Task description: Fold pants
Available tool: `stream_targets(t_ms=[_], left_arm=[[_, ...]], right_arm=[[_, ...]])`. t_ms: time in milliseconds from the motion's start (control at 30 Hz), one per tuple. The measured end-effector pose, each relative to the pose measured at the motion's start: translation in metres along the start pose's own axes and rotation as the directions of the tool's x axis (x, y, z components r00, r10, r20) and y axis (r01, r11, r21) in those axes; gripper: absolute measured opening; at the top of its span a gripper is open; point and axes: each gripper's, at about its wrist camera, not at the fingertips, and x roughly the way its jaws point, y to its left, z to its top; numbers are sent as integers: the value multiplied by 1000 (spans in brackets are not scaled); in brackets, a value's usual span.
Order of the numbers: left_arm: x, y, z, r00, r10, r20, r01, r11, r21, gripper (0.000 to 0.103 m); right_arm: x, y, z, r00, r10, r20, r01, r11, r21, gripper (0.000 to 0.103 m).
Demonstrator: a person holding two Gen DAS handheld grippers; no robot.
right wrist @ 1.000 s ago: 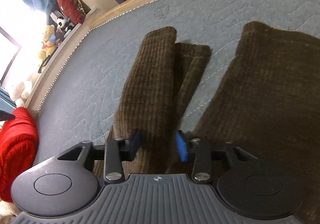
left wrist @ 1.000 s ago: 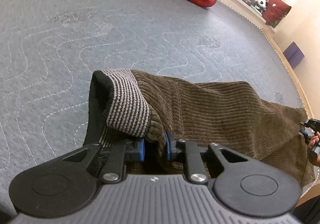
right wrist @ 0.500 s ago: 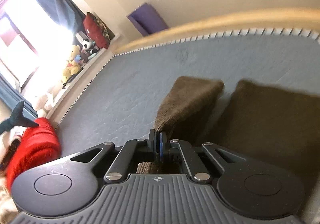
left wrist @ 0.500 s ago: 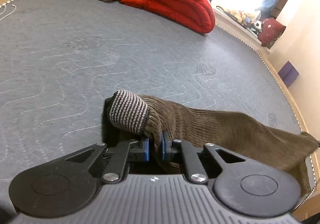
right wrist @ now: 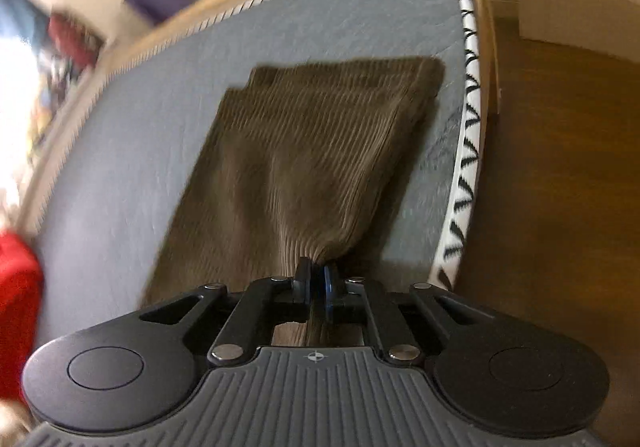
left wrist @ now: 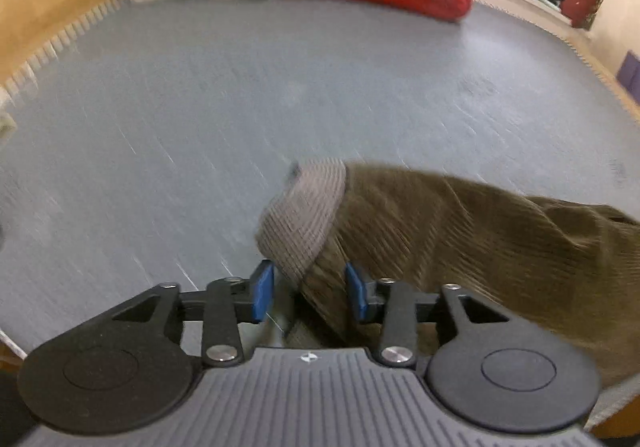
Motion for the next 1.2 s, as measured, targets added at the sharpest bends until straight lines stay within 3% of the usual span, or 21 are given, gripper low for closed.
stream_targets(t_ms=[67,167,200,267,367,500,633,867,1000,1100,1133,1200], left_arm=[[-9,-9,2,995,63,83,-66,997,43,47],[-22,-24,7,970,115,213,-136,987,85,48],[-25,-29,8,963,106,247,-133,986,96,48],[-28,-40,12,962,26,273,-63,990,127,49],[-20,-58,9,963,-190,191,155,970,185,49],[-2,-80,3,924,-381,31,368,910,192,49],[14,-99,-5,918,-391,-62,394,885,250,49],[34,-100,-12,927,-353,-124,373,903,212,49],[44,-100,-10,934,-327,-147,352,912,210,49],[43,-102,-12,937,-314,-150,343,908,241,50],[46,-102,-14,938,-311,-150,340,906,250,51],[45,-103,-17,941,-305,-148,335,904,267,51]], right_arm=[[3,-6,7,1000,21,20,-22,998,61,13],[7,-15,12,997,34,64,-43,989,143,17],[9,-18,13,996,37,77,-48,986,159,18],[12,-25,20,994,48,95,-66,978,199,19],[22,-39,33,994,55,99,-78,964,253,20],[34,-53,46,990,82,115,-114,946,304,20],[39,-54,55,987,106,121,-138,946,295,20],[40,-57,66,985,108,137,-146,939,313,20],[36,-48,65,997,14,80,-32,971,236,21],[31,-42,64,996,-17,89,0,982,189,23],[30,-42,64,995,-33,97,15,982,186,25],[26,-44,63,991,-77,109,55,980,193,47]])
